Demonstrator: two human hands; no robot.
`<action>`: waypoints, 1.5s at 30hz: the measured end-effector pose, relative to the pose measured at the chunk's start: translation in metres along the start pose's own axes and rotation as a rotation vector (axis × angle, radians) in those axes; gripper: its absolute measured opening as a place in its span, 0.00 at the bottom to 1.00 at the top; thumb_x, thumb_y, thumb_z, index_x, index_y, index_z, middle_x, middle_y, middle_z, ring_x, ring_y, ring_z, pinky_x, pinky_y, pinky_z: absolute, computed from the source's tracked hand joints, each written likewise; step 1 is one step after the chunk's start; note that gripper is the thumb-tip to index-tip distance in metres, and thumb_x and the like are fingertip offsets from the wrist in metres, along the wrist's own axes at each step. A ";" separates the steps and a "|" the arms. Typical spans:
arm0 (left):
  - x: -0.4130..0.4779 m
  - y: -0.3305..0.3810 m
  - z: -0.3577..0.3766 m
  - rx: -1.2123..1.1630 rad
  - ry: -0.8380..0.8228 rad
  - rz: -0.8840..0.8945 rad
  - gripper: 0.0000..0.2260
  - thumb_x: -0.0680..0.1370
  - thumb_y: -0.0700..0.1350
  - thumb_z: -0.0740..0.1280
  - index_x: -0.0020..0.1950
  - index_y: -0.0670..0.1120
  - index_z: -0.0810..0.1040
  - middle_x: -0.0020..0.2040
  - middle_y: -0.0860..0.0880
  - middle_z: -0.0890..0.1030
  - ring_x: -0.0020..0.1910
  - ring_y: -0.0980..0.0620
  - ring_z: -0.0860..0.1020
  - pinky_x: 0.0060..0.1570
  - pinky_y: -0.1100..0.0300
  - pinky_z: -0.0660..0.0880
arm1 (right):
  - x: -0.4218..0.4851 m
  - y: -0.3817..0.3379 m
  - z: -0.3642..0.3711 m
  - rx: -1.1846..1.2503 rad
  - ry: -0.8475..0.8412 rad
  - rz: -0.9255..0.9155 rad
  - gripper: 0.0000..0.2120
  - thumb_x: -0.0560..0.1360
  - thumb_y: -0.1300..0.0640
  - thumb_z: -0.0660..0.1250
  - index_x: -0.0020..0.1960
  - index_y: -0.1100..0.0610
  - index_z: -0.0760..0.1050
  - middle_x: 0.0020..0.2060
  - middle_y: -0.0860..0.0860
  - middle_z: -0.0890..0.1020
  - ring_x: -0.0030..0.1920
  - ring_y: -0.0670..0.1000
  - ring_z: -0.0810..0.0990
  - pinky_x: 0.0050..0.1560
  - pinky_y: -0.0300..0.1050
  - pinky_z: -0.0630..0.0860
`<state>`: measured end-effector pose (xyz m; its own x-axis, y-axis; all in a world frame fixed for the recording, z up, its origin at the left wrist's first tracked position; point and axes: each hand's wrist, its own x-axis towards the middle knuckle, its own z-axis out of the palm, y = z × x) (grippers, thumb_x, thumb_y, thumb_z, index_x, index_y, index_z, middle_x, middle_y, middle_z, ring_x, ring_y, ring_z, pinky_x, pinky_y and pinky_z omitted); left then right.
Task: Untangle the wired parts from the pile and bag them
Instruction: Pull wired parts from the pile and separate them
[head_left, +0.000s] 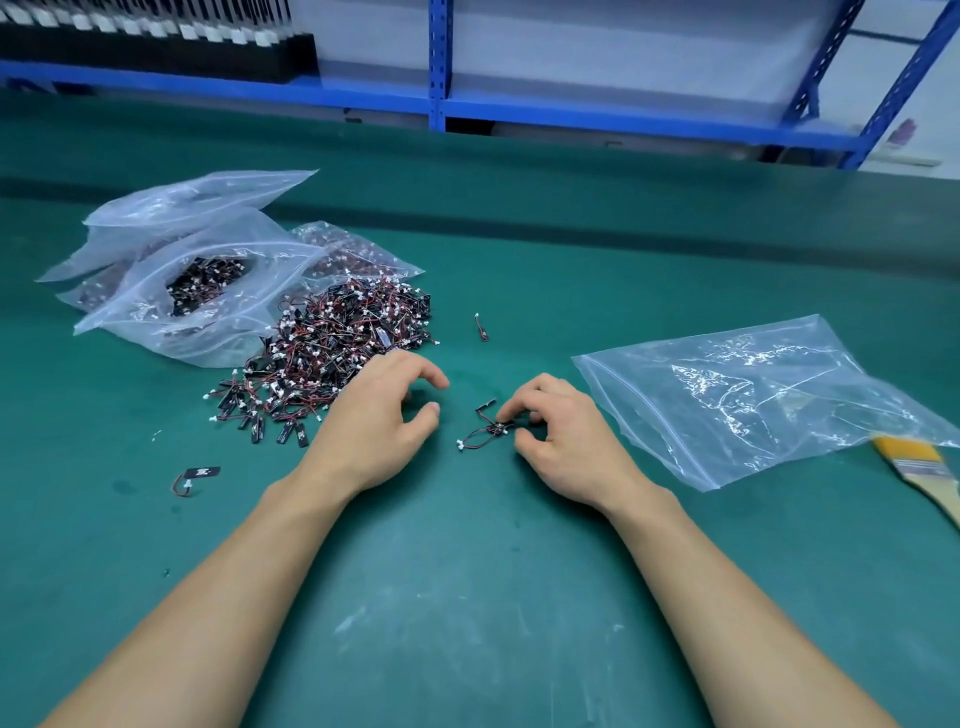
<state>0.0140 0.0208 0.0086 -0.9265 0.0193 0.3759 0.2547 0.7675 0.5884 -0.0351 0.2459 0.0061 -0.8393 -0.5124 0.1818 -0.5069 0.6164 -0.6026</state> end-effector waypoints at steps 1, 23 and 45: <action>0.000 -0.001 0.000 -0.021 0.002 0.000 0.11 0.75 0.39 0.69 0.54 0.52 0.77 0.54 0.55 0.77 0.54 0.54 0.76 0.56 0.51 0.76 | -0.001 0.000 0.000 0.008 0.005 0.002 0.13 0.73 0.64 0.65 0.51 0.50 0.81 0.48 0.43 0.76 0.49 0.44 0.72 0.54 0.38 0.69; -0.004 0.001 0.004 0.181 -0.151 0.162 0.12 0.79 0.46 0.68 0.61 0.53 0.82 0.56 0.60 0.80 0.56 0.55 0.70 0.64 0.52 0.69 | -0.001 0.009 -0.008 0.163 0.138 0.021 0.07 0.76 0.60 0.71 0.46 0.47 0.82 0.37 0.41 0.79 0.35 0.44 0.72 0.39 0.31 0.67; -0.003 0.011 0.009 0.161 -0.128 0.183 0.08 0.75 0.54 0.71 0.53 0.55 0.81 0.59 0.59 0.77 0.58 0.53 0.70 0.63 0.50 0.69 | -0.005 0.001 -0.012 0.299 0.185 0.174 0.13 0.70 0.67 0.65 0.39 0.50 0.81 0.26 0.43 0.74 0.26 0.44 0.66 0.30 0.32 0.65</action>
<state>0.0172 0.0346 0.0075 -0.8991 0.2402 0.3659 0.3834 0.8354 0.3938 -0.0334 0.2563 0.0141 -0.9427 -0.2823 0.1777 -0.2972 0.4691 -0.8316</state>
